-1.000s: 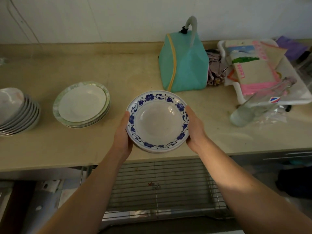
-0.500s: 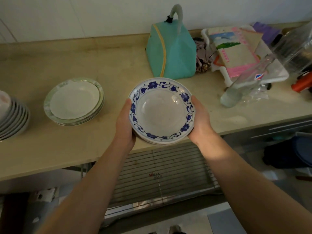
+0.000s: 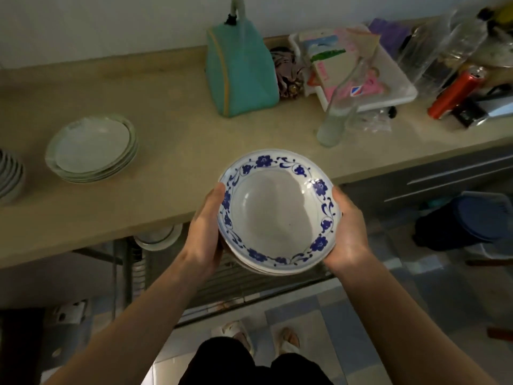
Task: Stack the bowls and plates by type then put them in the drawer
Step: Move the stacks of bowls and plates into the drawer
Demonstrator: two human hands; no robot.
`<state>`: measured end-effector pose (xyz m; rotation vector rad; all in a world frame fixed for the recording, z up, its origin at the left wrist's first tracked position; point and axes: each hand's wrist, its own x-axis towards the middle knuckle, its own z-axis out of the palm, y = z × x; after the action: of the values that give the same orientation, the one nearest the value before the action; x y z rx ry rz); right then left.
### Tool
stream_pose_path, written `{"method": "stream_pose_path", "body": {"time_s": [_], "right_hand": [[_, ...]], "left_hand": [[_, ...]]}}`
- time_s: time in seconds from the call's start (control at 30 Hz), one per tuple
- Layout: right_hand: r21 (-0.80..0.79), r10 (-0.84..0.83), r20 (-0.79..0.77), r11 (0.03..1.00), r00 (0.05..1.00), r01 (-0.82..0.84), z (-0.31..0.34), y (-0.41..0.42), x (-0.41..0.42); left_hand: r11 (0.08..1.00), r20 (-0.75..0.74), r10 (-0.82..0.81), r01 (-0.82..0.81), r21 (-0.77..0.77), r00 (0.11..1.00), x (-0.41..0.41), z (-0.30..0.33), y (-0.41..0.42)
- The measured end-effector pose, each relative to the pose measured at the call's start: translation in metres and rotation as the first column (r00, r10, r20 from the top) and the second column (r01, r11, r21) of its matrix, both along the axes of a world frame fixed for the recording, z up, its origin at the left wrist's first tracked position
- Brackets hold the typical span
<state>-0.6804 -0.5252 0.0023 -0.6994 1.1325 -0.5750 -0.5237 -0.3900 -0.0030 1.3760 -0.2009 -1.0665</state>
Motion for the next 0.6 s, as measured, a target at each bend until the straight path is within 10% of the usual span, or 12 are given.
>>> {"method": "stream_pose_path", "body": {"time_s": [0.6], "right_hand": [[0.161, 0.117, -0.211, 0.983, 0.97, -0.084, -0.062, -0.023, -0.054]], "left_hand": [[0.927, -0.275, 0.208, -0.1, 0.361, 0.939, -0.076, -0.066, 0.004]]}}
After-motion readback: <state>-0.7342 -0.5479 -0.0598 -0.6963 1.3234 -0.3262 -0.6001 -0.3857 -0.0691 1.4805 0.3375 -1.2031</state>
